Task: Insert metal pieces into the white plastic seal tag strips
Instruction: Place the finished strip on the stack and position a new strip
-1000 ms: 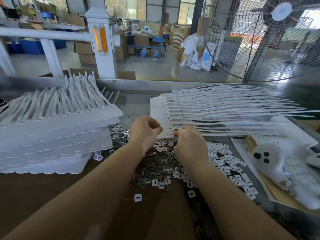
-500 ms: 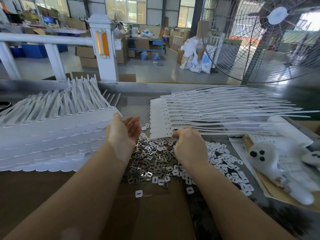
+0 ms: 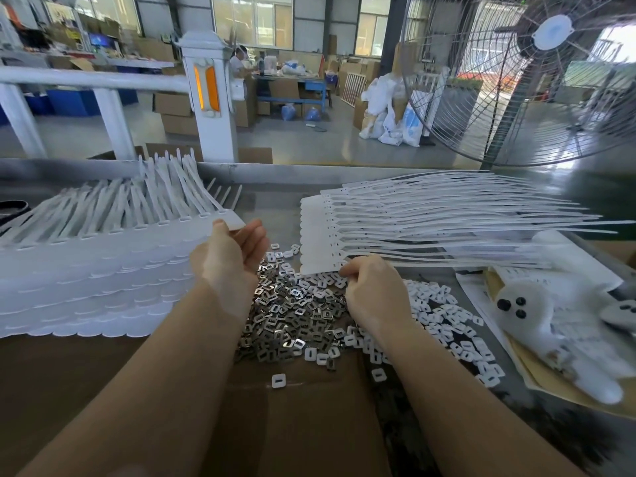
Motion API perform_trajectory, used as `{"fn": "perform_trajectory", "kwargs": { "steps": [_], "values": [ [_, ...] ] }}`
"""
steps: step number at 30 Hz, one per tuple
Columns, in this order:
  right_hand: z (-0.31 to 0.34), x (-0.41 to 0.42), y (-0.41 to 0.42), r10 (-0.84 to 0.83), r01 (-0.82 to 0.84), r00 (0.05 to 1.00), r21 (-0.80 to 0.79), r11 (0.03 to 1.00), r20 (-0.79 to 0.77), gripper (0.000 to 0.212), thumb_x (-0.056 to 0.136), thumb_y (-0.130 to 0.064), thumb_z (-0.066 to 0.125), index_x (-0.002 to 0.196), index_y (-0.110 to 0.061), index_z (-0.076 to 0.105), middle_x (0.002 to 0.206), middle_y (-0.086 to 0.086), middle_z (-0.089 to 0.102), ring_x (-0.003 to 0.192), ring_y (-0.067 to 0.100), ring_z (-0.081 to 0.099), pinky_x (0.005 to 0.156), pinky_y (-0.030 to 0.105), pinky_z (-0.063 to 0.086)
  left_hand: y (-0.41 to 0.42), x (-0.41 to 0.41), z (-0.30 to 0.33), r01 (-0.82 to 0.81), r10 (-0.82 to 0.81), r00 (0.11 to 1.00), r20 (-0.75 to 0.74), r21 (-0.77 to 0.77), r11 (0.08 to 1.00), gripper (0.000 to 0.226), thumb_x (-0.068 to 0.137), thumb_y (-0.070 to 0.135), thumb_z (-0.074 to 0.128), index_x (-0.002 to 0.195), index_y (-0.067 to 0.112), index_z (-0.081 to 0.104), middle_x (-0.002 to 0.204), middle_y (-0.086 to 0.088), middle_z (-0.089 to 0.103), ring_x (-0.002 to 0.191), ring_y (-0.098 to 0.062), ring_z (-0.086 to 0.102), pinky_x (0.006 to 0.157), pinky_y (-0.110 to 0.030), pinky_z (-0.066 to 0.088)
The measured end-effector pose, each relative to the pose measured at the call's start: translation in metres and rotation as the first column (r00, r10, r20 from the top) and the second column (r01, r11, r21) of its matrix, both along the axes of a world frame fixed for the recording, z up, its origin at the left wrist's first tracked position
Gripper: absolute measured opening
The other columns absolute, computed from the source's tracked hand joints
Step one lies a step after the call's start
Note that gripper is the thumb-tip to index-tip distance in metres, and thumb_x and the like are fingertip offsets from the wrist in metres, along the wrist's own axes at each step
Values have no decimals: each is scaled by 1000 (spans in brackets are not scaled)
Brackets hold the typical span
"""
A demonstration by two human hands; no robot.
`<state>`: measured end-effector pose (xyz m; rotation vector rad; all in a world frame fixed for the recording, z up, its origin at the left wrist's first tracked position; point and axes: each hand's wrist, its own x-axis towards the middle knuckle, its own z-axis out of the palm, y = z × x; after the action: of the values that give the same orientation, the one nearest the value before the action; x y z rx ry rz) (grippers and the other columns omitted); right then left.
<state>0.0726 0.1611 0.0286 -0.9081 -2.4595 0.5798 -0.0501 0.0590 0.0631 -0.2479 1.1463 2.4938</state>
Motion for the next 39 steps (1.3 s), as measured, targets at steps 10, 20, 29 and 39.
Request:
{"fn": "perform_trajectory", "kwargs": {
  "steps": [10,20,29,39],
  "values": [
    [8,-6,-7,26,-204,943,-513,834,-333,21,91,-9,54,104,-17,69,93,-10,66,81,1,60,64,2,44,-7,26,2,61,-70,981,-181,-56,997,14,88,9,53,76,8,61,42,6,54,36,-3,48,39,-12,41],
    [24,-9,-6,-155,-428,876,-885,185,-457,50,90,-49,48,96,-3,67,73,7,72,55,21,63,55,27,51,-11,96,-28,293,-398,872,-283,-350,890,36,83,17,55,48,15,63,45,-4,53,36,-13,42,36,-16,34],
    [27,3,-4,-205,-422,840,-842,335,-502,26,86,4,58,109,-4,66,95,15,70,74,24,68,50,25,52,-8,109,-33,418,-468,861,-199,-245,875,14,84,18,63,74,15,72,68,-6,67,61,-14,62,52,-24,50],
    [17,31,35,-537,-250,715,-881,401,-448,22,82,7,59,88,-12,67,91,10,69,86,28,65,72,40,55,-38,110,-27,735,-785,612,-93,-300,609,21,82,20,63,89,0,65,65,-8,64,54,-15,61,48,-22,49]
  ]
}}
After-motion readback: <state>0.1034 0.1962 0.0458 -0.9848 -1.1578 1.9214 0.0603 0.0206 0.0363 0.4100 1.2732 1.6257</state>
